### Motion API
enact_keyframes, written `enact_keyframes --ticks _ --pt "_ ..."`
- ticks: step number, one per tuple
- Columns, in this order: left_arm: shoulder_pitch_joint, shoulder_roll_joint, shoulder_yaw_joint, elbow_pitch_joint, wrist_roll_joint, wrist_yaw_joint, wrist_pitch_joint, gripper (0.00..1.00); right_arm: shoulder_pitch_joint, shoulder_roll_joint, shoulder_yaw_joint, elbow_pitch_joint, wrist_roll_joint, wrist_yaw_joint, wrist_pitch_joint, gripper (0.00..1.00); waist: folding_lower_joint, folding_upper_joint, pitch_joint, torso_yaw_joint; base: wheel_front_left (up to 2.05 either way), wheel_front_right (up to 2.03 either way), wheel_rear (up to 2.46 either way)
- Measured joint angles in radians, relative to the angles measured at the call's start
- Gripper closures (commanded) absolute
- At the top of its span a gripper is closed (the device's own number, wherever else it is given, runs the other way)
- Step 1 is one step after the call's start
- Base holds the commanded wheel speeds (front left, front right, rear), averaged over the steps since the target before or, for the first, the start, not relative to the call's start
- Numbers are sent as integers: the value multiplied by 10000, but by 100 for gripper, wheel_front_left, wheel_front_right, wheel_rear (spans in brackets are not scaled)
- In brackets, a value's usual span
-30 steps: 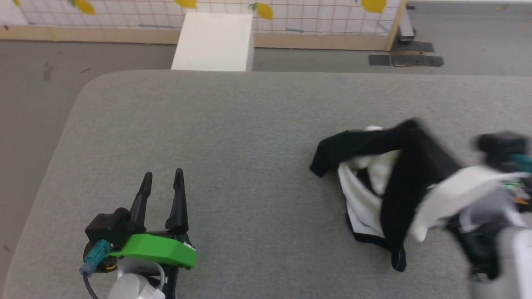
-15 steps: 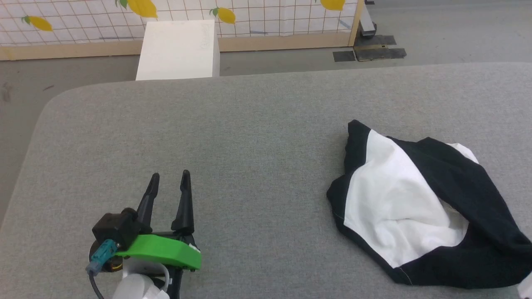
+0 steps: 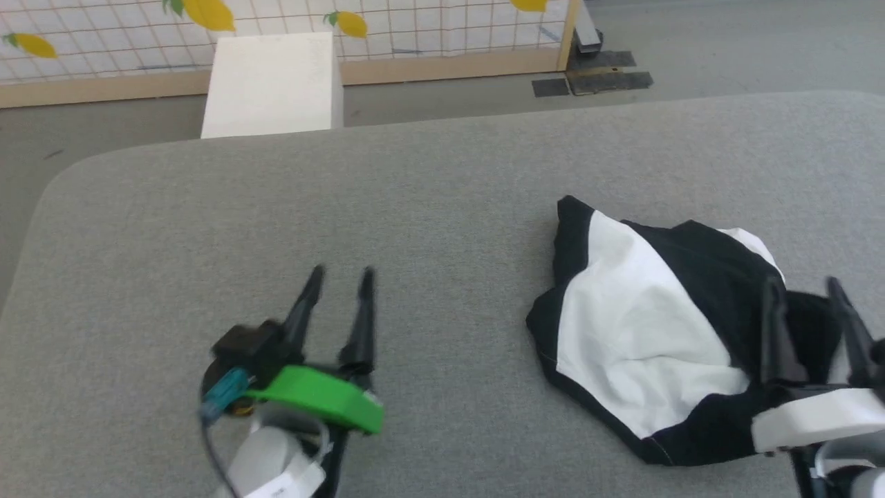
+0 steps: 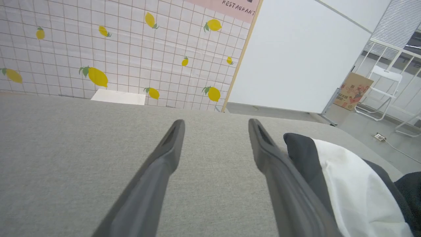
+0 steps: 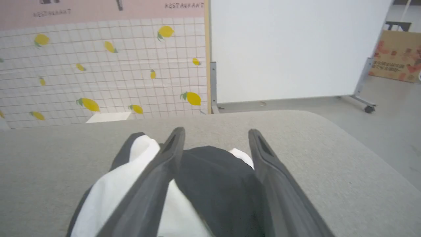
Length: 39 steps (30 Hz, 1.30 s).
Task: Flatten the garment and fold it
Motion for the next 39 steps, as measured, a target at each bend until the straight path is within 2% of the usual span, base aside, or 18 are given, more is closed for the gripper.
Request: enact_keyframes --ticks 5,13,15,21,24,28,29,30,33,39 --pt "-995 -12 -1095 341 -291 -52 443 0 80 -4 825 -324 -251 2 -23 0 0 0 169 -376 0 0 0" --pt "-2725 -38 -3147 1764 -1283 -82 2746 0 58 -4 1576 -105 -94 2 15 0 0 0 624 -1185 0 0 0" --pt "-3121 -36 -3532 2274 -1375 42 3396 0 11 -8 1709 -29 38 2 -48 0 0 0 755 -1370 0 0 0" --pt "-4257 -42 -4349 3870 -1860 1103 5461 0 -247 -6 2044 161 305 2 -196 0 0 0 1131 -1908 0 0 0" --pt "-4659 -46 -4782 4591 -1962 1283 6665 0 -327 -8 2144 244 384 2 -267 0 0 0 1266 -2115 0 0 0" --pt "-5062 -44 -5012 4784 -2395 1223 7319 0 -362 -8 2209 324 424 2 -311 0 0 1 1363 -2278 0 0 0" --pt "-5079 -42 -5033 4755 -2506 1168 7321 58 -363 -8 2196 330 462 2 -313 0 1 0 1366 -2275 0 0 0" --pt "-5076 -42 -5037 4704 -2579 1143 7177 100 -364 -8 2174 336 472 2 -313 0 1 0 1365 -2251 0 0 0" --pt "-5010 -59 -4878 4698 -2786 1231 6291 100 -370 -17 2167 370 485 2 -313 0 1 0 1339 -2106 0 0 0" --pt "-4708 194 -3678 4362 -2966 1835 3638 100 -382 -13 2031 318 468 0 -270 0 1 0 1127 -1577 0 0 0"
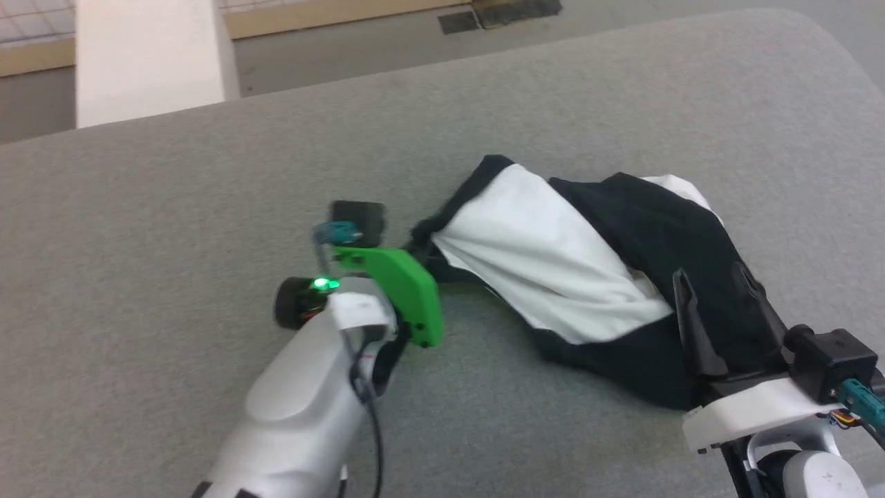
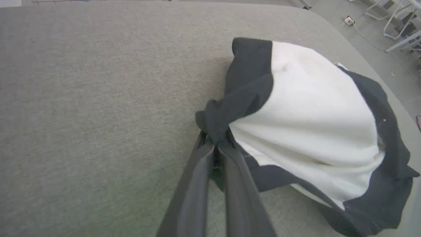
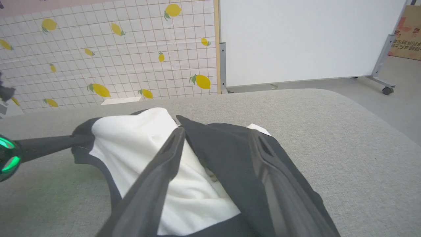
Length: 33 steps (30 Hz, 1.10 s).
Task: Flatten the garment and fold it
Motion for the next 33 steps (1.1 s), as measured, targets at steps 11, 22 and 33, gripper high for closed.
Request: enact_keyframes --ticks 11,22,33 --pt "2700 1918 2059 -2027 -690 1488 -1528 100 13 0 -27 -280 -94 2 516 0 0 0 -530 1397 0 0 0" --pt "5100 2115 2416 -4153 -1302 2061 -1576 0 133 4 1070 -98 -424 2 2999 0 0 0 -837 2640 0 0 0" --pt "4951 1383 3327 -5127 585 1035 -3622 0 -1197 -324 2184 257 -1187 2 4667 0 0 0 -494 3391 0 0 0"
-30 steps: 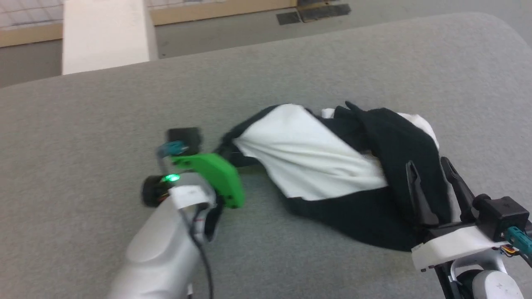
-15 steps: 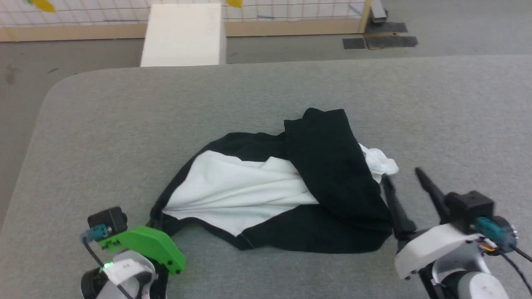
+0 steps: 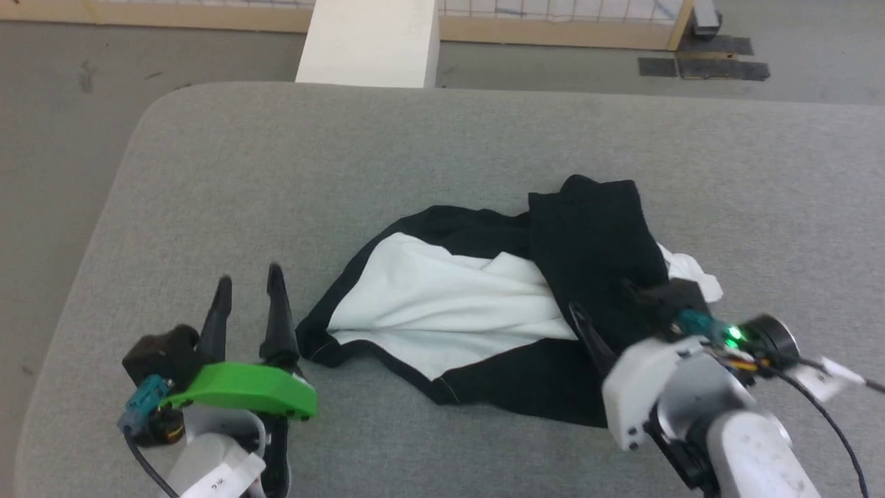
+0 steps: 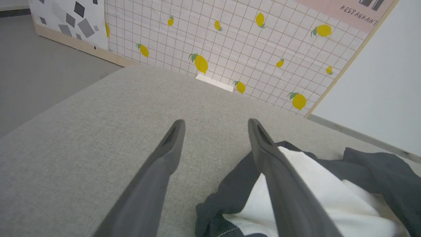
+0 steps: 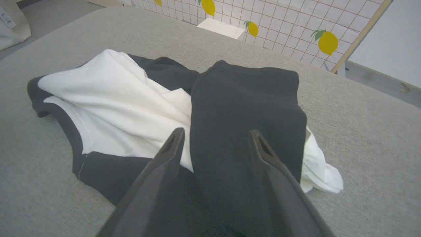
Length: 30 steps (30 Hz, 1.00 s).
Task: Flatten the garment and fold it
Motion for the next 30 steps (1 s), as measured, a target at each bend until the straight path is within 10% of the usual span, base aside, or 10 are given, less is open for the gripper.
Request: enact_keyframes --ticks 9,11,12,21,30 --pt "-105 -1202 809 -117 1294 -1118 -12 0 -1785 -326 951 1996 -809 2 1839 0 0 0 509 610 0 0 0" --pt "-116 -1327 917 2 1352 -1298 -12 0 -1826 -341 813 2219 -968 2 1975 96 0 0 587 758 0 0 0" --pt "-123 -1384 970 81 1352 -1384 -12 0 -1832 -322 683 2251 -1034 2 1960 100 0 0 622 835 0 0 0" --pt "-88 -1521 1348 523 1498 -1703 -12 0 -1455 226 -1356 1258 -813 2 614 100 0 0 376 948 0 0 0" --pt "-82 -1555 1476 623 1768 -1829 -12 0 -186 318 -5967 -182 407 -2 -36 100 0 0 -161 293 0 0 0"
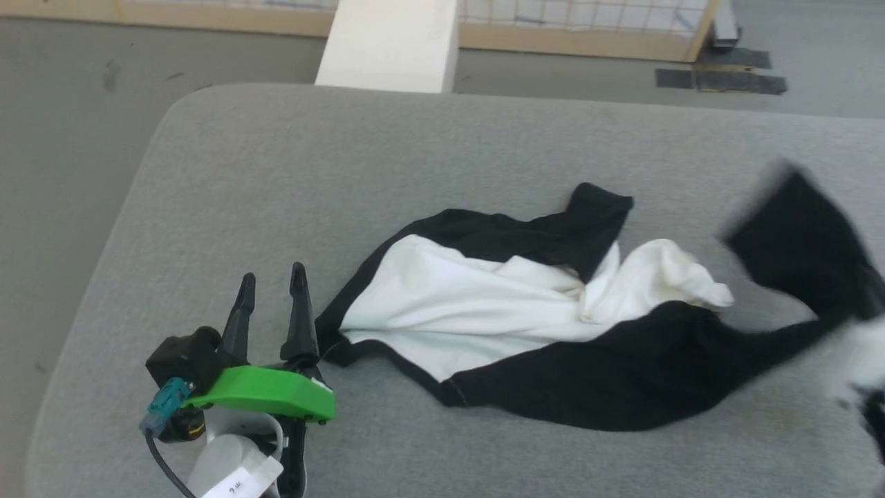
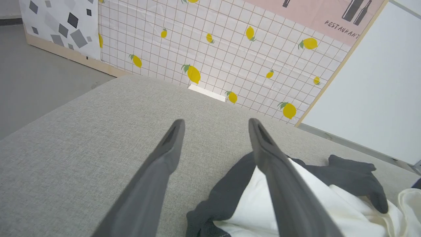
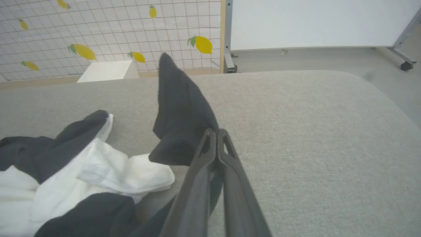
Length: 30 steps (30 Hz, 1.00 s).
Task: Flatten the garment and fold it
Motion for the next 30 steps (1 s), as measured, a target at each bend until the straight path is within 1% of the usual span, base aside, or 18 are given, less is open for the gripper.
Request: enact_keyframes --ticks 4,7,8,9,12,15,17,20,21,24,25,27,30 --pt "1 -10 13 54 19 -77 0 0 591 4 -1453 694 230 0 311 100 0 0 -141 -302 0 0 0" --pt "1 -12 42 132 19 -88 0 0 735 23 -2293 1323 215 2 571 100 0 0 -201 -507 0 0 0" --pt "1 -12 40 148 23 -88 0 0 736 15 -2500 1501 219 2 654 37 0 0 -216 -558 0 0 0" --pt "1 -13 33 157 29 -88 0 0 736 17 -2688 1672 226 2 715 0 0 0 -235 -616 0 0 0" --pt "2 -15 13 146 96 -88 0 0 816 13 -2660 1588 196 -2 293 0 0 0 -305 -727 0 0 0" --pt "2 -15 -8 128 127 -155 0 0 937 0 -1898 926 199 -2 -736 0 0 0 -370 -781 0 0 0" --pt "4 -17 8 100 148 -169 0 0 1099 -21 -940 372 244 -2 -1452 0 0 0 -405 -798 0 0 0" --pt "6 -17 21 8 173 -169 0 0 1402 -19 982 -33 740 -2 -1868 0 0 0 -408 -831 0 0 0" --pt "7 -19 23 -29 173 -169 0 0 1470 0 1622 -40 863 0 -1862 0 0 0 -392 -837 0 0 0" --pt "4 -17 -13 -125 173 -169 -2 0 1478 27 2882 259 725 2 -1469 0 0 0 -308 -824 0 0 0" --pt "0 -21 -40 -155 173 -169 0 0 1432 35 3112 422 723 2 -1323 0 0 0 -272 -806 0 0 0" --pt "-10 -23 -69 -219 178 -178 0 0 1142 19 3563 999 543 0 -702 0 0 0 -177 -736 0 0 0" --pt "-28 -23 -148 -336 178 -178 0 0 476 19 3962 1814 435 0 222 0 0 0 -27 -575 0 0 0"
